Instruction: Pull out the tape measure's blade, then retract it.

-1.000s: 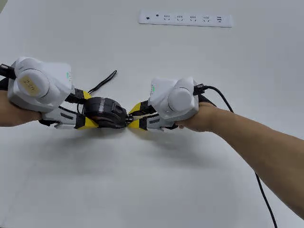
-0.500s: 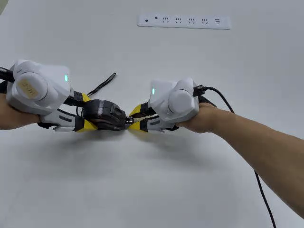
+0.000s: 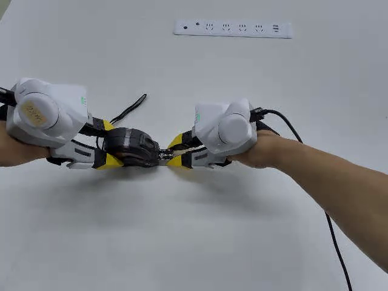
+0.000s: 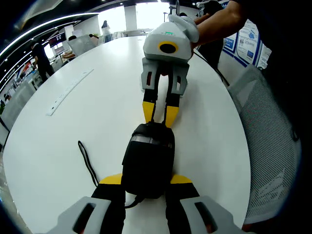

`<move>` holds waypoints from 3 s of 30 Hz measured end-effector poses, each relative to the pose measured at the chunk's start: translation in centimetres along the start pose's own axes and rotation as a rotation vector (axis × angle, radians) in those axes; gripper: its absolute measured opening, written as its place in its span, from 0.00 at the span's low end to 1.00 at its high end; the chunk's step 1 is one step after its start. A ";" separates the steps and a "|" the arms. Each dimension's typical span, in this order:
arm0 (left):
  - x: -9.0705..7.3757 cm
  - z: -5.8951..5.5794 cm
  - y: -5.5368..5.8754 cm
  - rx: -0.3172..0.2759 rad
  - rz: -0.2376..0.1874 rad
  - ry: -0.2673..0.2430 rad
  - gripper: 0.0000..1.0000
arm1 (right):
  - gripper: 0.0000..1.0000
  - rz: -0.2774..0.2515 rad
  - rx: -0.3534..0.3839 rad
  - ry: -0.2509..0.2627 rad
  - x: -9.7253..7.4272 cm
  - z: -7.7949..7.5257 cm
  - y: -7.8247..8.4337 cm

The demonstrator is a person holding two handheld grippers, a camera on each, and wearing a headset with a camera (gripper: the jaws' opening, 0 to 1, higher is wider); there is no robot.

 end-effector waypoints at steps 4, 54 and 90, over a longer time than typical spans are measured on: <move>0.0 0.0 0.0 -0.001 0.001 0.000 0.28 | 0.11 0.002 -0.002 -0.001 -0.2 0.0 0.1; -0.1 0.0 0.1 -0.002 -0.004 0.005 0.28 | 0.11 0.033 -0.016 0.009 -3.4 0.7 1.6; -0.1 0.0 0.1 0.002 -0.005 0.010 0.28 | 0.11 0.048 -0.008 0.011 -5.7 1.3 3.3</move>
Point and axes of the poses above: the centre of the closed fingertips' face, and the gripper's own axes: x roughly forward along the fingers, z roughly to its left, y roughly out of its underside, the point moved 8 cm from there along -x, roughly backward along the fingers, and after that the axes turned 8 degrees about -y, right-handed, at the moved point
